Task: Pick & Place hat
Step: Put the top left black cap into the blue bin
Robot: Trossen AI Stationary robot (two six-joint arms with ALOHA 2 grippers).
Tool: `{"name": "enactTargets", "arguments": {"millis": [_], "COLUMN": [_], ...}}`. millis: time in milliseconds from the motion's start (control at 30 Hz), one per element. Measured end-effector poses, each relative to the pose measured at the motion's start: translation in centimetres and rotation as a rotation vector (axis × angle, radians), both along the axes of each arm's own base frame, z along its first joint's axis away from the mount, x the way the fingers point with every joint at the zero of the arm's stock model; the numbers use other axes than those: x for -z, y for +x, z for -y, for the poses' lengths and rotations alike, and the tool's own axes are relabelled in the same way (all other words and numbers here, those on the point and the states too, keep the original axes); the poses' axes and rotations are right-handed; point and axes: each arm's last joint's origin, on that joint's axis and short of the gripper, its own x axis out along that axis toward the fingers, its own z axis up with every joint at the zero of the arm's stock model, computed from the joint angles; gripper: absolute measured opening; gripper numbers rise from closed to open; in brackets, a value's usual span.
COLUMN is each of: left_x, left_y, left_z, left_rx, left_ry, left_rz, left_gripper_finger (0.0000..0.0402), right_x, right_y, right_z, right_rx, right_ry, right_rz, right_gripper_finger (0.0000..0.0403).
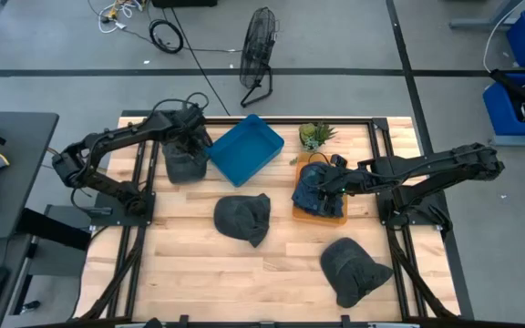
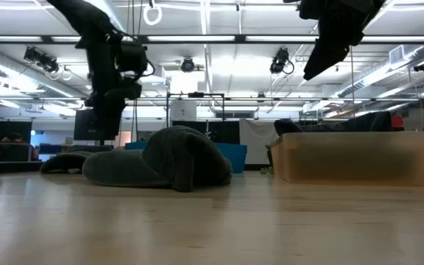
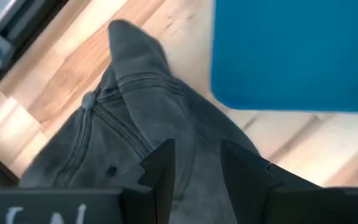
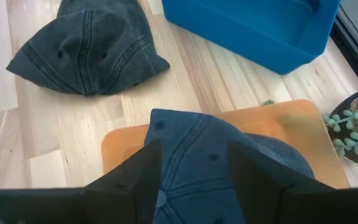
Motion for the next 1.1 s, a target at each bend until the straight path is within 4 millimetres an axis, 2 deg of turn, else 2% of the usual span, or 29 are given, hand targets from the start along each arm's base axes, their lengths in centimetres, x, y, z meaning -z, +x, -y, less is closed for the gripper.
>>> {"name": "enactTargets", "arguments": {"millis": [300,700,800,933,1100], "left_x": [2.6,5.0,5.4,5.5,4.6], "left_y": [-1.6,-2.6,-2.9,-2.9,-2.7], "left_z": [-1.1,-0.7,-0.4,-0.4,-0.1], "left_rx": [-0.120,-0.168,-0.169,-0.168,-0.126], "left_ry": [0.026,0.021,0.007,0.006,-0.005], "left_rz": [0.049,0.061,0.046,0.046,0.015], "left_gripper_finger": [0.0131,0.0125,0.0094,0.0016,0.0006], "right_x": [0.0,0.0,0.0,0.0,0.0], "right_y": [0.0,0.0,0.0,0.0,0.0], "right_z": [0.0,0.0,0.0,0.0,0.0], "right_rx": [0.000,0.000,0.000,0.000,0.002], "right_ry": [0.000,0.000,0.000,0.000,0.002], "right_rz": [0.002,0.004,0.004,0.004,0.004], "right_gripper_finger": [0.0188,0.0188,0.0188,0.0188,0.0188]}}
